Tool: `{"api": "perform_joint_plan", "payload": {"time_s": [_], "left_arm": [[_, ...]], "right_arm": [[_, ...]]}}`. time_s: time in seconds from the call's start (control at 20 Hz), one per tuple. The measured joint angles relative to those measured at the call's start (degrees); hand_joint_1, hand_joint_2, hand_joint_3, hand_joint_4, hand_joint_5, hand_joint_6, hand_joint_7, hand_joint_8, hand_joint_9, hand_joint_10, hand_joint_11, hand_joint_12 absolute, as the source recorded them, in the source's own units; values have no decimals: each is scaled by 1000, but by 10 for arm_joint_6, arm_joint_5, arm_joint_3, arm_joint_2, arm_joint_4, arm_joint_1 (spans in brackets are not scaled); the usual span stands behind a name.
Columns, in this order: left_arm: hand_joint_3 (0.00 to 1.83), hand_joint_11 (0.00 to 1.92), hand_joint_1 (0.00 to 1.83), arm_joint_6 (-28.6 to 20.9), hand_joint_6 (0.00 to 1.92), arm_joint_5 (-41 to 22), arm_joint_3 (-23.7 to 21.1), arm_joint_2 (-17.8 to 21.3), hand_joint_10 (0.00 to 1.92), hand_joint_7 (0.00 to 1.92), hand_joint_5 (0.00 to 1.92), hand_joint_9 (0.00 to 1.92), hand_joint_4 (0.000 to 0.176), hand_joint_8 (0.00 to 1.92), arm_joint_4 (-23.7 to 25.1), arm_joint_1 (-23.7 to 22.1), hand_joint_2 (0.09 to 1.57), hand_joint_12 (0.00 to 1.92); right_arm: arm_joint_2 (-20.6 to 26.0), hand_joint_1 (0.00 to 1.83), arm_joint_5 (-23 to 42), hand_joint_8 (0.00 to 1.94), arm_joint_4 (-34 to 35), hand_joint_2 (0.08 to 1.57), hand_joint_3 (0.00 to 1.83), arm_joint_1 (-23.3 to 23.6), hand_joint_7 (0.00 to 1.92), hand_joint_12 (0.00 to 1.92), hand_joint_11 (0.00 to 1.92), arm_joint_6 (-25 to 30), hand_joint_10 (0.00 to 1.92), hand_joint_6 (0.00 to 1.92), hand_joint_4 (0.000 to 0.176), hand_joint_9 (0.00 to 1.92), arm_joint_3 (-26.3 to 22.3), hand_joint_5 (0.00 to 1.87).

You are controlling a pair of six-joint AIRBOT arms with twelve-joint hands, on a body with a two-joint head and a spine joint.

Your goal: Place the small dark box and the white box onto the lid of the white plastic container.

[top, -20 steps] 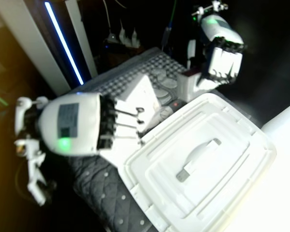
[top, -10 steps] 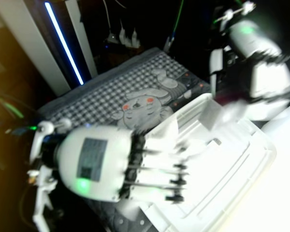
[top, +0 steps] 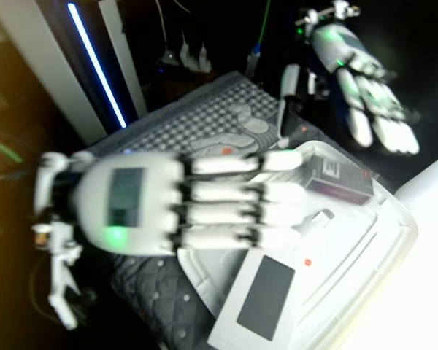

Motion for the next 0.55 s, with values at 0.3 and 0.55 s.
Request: {"api": "perform_joint_plan", "payload": {"time_s": [0.3, 0.55], "left_arm": [[0, 47, 1043, -46, 0, -153, -49, 42, 0, 0, 3, 0, 176, 0, -16, 73, 988, 21], [6, 12, 903, -46, 0, -237, -87, 70, 1, 0, 0, 46, 175, 0, -39, 129, 982, 382]], "right_arm": [[24, 897, 115, 3, 25, 811, 0, -64, 7, 21, 46, 39, 2, 6, 171, 4, -37, 18], [35, 938, 156, 0, 39, 793, 0, -85, 1, 50, 77, 39, 0, 1, 80, 0, -61, 9]]}}
